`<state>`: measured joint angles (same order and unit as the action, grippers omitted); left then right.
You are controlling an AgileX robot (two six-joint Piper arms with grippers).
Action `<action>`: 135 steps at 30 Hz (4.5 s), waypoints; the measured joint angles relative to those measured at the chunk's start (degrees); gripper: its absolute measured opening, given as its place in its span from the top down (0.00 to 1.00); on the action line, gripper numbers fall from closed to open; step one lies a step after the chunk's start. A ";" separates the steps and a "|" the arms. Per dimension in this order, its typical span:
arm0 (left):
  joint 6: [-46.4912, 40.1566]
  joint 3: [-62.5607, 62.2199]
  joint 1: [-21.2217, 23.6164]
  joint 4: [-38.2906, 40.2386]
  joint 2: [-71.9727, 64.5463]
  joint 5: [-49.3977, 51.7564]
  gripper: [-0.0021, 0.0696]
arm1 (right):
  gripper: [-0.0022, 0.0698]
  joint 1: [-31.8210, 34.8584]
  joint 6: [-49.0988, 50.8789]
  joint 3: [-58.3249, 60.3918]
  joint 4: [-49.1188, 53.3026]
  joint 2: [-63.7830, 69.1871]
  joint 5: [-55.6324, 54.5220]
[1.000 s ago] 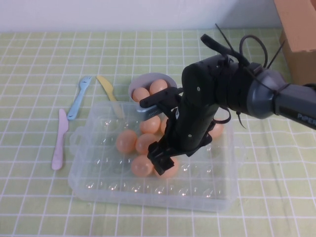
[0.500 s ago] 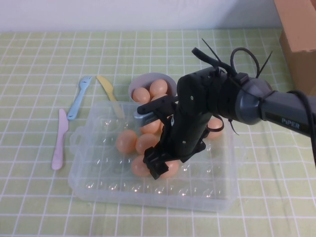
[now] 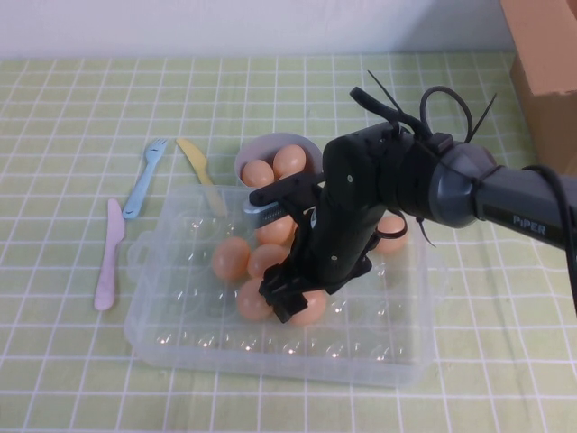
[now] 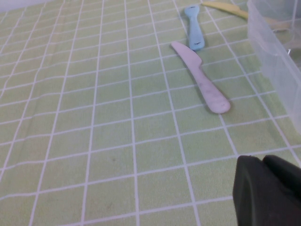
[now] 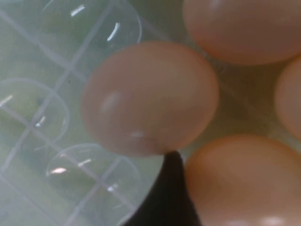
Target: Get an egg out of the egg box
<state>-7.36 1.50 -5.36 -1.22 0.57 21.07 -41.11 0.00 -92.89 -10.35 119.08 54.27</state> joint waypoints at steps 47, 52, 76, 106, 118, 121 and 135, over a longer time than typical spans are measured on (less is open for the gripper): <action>0.04 0.00 0.00 0.00 0.00 0.00 0.98 | 0.34 9.43 0.00 -13.85 4.32 7.51 -28.96; 0.04 0.00 0.00 0.00 0.00 0.00 0.98 | 0.34 10.05 0.00 -16.37 4.55 10.41 -28.50; 0.04 0.00 0.00 0.00 0.00 0.00 0.98 | 0.20 10.11 0.00 -23.34 4.55 11.45 -17.21; 0.04 0.00 0.00 0.00 0.00 0.00 0.98 | 0.99 1.86 2.49 -3.93 3.87 -26.24 16.90; 0.04 0.00 0.00 0.00 0.00 0.00 0.98 | 0.99 1.73 2.70 23.49 6.43 -46.76 16.27; 0.04 0.00 0.00 0.00 0.00 0.00 0.98 | 0.99 1.73 2.70 28.24 6.58 -50.76 16.27; 0.13 0.00 0.00 0.00 0.00 0.00 0.98 | 0.99 4.09 0.00 46.50 9.25 -60.51 -6.09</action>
<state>-7.23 1.50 -5.36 -1.22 0.57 21.07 -37.02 0.00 -46.39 -1.10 58.57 48.19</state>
